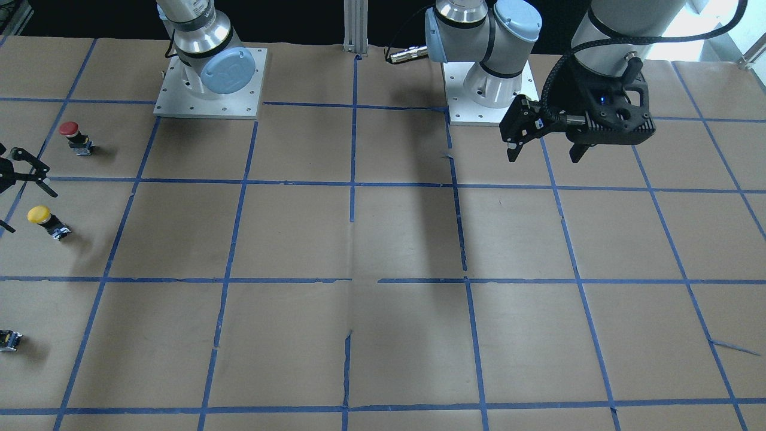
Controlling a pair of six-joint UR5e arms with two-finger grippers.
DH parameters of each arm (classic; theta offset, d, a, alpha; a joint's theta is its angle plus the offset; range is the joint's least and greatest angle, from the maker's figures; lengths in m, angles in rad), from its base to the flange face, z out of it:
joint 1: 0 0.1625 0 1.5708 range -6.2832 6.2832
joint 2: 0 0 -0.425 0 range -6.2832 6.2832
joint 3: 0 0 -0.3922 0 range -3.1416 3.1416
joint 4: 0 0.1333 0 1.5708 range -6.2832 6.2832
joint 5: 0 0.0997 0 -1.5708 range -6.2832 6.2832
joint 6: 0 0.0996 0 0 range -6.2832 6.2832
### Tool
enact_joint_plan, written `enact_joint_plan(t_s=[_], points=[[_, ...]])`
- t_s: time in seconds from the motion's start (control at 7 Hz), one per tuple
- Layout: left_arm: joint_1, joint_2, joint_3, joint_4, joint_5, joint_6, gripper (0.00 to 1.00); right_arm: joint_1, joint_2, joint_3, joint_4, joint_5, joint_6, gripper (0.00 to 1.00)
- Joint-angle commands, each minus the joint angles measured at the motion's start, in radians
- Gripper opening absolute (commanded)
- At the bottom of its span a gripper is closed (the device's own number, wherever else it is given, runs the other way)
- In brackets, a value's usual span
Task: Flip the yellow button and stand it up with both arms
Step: 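Set the button cap-up on the table and open the right gripper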
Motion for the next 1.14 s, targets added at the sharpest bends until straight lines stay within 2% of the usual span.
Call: enact_joint_plan(t_s=[0.0, 0.29, 0.43, 0.57, 0.71, 1.0], points=[[0.000, 0.000, 0.008, -0.001, -0.005, 0.000, 0.99, 0.021, -0.048, -0.066, 0.014, -0.111, 0.279, 1.00], [0.000, 0.000, 0.005, -0.003, -0.005, 0.000, 0.99, 0.090, -0.131, -0.147, 0.176, -0.186, 0.535, 1.00], [0.000, 0.000, 0.003, -0.003, -0.005, 0.000, 0.99, 0.159, -0.203, -0.179, 0.274, -0.220, 0.752, 1.00], [0.000, 0.000, 0.005, -0.003, -0.005, 0.000, 0.99, 0.243, -0.275, -0.196, 0.319, -0.226, 0.977, 1.00], [0.000, 0.002, 0.005, -0.003, -0.003, 0.000, 0.99, 0.331, -0.315, -0.206, 0.389, -0.270, 1.210, 1.00], [0.000, 0.004, 0.005, -0.005, -0.003, 0.000, 0.99, 0.539, -0.331, -0.283, 0.493, -0.372, 1.628, 1.00]])
